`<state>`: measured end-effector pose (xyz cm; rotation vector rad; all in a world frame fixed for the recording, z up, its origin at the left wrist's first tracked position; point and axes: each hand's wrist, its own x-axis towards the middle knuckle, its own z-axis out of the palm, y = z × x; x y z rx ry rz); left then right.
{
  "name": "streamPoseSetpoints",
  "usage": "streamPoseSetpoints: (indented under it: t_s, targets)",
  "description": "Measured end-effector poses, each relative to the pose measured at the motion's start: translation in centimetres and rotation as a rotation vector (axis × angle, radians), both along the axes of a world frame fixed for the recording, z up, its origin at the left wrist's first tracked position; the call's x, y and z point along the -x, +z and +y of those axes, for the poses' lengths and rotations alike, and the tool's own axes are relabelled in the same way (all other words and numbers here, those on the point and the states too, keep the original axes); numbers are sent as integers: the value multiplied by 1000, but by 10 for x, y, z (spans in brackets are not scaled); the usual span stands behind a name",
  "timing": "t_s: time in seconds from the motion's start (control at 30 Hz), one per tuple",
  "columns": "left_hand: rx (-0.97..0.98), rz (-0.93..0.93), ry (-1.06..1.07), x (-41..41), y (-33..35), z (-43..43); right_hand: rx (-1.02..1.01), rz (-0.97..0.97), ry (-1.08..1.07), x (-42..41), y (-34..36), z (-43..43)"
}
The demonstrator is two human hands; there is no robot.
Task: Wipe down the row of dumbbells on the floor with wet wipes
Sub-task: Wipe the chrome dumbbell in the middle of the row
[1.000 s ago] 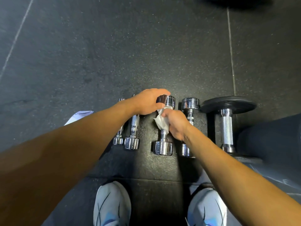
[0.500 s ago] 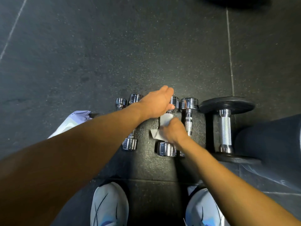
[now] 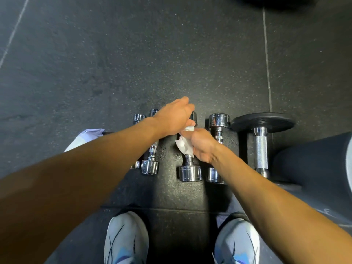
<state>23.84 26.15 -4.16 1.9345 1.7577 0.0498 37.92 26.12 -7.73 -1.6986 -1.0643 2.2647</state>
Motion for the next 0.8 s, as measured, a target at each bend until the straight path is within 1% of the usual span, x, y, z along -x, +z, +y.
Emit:
streamPoseSetpoints:
  t_s: [0.03,0.1,0.17,0.2,0.27,0.3,0.33,0.37,0.43,0.47,0.57,0.63,0.73,0.8]
  targets:
    - [-6,-10,7,-1,-1,-1,-35,-28,32,0,-1,-1]
    - [-16,-27,22,-6,-3,-2,-122,-119,170,-1,-2,-7]
    - [-6,-24,33,-10,-4,0,-223,-271,412,-7,7,-20]
    - [0,-12,36,-12,-3,1,-288,-390,566,-11,11,-27]
    - [1,24,51,-17,-1,2,-524,-616,797,-20,14,-44]
    - [0,44,66,-21,-2,2,-633,-663,835,-24,15,-51]
    - [3,55,95,-25,-3,1,-690,-673,820,-25,14,-55]
    - [21,44,131,-29,-5,1,-705,-675,774,-24,13,-54]
    - [74,-39,211,-32,-11,1,-650,-650,688,-19,12,-46]
    - [90,-91,247,-30,-12,1,-589,-616,645,-16,8,-40]
    - [132,-238,293,-10,-8,-2,-223,-356,388,-14,0,-22]
    - [136,-294,268,2,-2,-9,-108,-245,335,-14,2,-17]
    - [93,-289,226,1,3,-8,38,-106,112,-15,3,-17]
    - [41,-226,181,-1,1,0,103,-24,23,-13,2,-19]
